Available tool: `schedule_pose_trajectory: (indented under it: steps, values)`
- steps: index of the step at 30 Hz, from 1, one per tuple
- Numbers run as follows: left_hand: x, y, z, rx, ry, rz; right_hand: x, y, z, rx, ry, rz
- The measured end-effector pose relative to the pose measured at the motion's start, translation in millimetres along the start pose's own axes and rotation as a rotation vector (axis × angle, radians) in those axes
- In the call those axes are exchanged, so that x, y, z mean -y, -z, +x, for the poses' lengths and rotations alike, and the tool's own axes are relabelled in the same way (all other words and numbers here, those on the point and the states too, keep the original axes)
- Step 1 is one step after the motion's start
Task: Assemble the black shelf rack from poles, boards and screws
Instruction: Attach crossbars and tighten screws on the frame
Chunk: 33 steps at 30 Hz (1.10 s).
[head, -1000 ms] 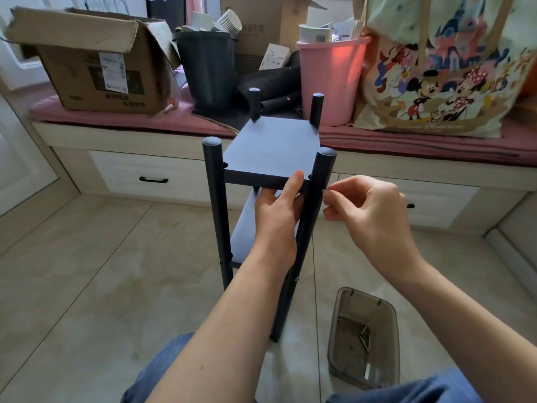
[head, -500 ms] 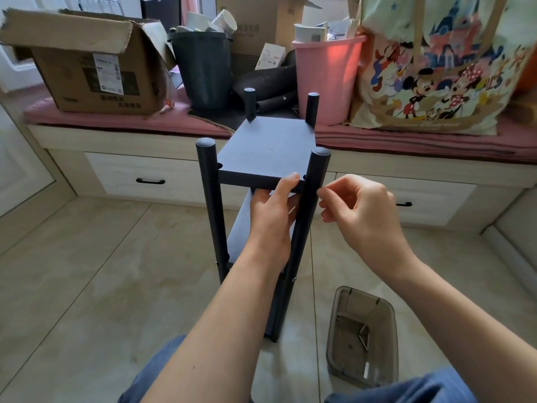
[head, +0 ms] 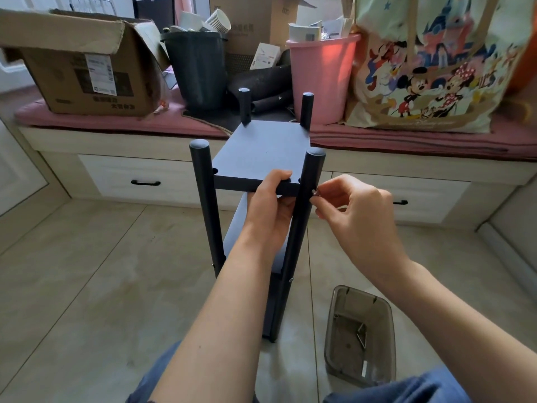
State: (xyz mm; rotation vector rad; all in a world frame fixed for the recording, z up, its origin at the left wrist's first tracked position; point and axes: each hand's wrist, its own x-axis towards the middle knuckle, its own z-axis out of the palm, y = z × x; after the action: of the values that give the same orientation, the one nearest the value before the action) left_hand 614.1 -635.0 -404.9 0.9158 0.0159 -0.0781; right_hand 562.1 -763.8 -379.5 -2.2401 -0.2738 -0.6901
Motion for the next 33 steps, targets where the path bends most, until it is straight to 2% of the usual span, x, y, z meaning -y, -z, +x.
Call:
schedule_pose_trajectory:
  steps: [12, 23, 27, 33]
  values:
    - [-3, -2, -5, -0.01, -0.038, 0.019, -3, 0, -1, 0.026, 0.068, -0.058]
    - [-7, -8, -5, -0.042, -0.042, 0.041, 0, 3, -1, 0.013, 0.219, -0.245]
    - [-6, -5, -4, -0.044, -0.008, 0.027, -5, 0, 1, 0.026, 0.158, -0.241]
    - [-1, -1, -2, -0.033, -0.018, 0.03, -5, 4, 7, 0.07, -0.014, -0.004]
